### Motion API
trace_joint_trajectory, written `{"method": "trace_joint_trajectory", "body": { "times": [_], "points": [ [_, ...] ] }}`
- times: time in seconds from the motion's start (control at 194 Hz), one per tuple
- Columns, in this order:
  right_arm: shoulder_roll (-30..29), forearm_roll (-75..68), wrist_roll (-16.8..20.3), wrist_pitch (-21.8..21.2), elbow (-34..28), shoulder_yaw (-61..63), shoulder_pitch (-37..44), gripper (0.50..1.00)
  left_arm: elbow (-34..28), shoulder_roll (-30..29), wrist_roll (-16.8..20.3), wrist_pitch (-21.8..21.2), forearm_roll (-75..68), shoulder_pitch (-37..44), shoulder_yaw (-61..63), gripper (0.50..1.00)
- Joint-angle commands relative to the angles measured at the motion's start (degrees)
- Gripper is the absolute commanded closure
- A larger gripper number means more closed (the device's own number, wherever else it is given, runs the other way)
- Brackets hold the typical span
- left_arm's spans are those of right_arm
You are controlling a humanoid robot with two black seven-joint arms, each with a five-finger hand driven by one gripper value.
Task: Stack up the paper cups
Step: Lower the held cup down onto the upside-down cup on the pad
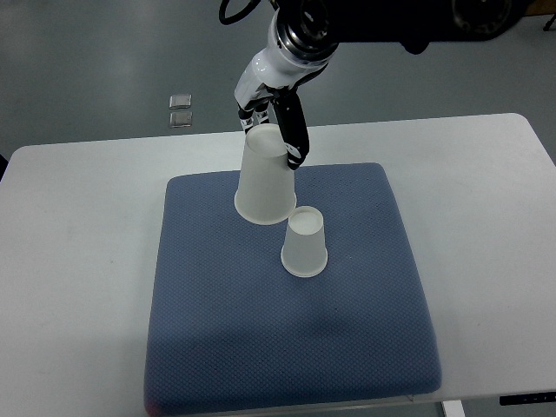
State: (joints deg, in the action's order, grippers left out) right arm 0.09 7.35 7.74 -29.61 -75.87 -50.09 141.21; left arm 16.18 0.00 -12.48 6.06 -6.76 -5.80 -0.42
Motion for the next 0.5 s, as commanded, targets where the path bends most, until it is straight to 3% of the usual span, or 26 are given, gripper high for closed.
{"method": "trace_joint_trajectory", "body": {
  "times": [0.0, 0.494],
  "points": [
    [-0.01, 0.03, 0.0, 0.96, 0.02, -0.1, -1.29, 0.769, -0.01, 0.0, 0.0, 0.01, -0.01, 0.0, 0.07, 0.5],
    [-0.09, 2.31, 0.0, 5.0, -0.07, -2.56, -5.68, 0.767, -0.36, 0.0, 0.0, 0.01, -0.01, 0.09, -0.01, 0.5]
  ]
}}
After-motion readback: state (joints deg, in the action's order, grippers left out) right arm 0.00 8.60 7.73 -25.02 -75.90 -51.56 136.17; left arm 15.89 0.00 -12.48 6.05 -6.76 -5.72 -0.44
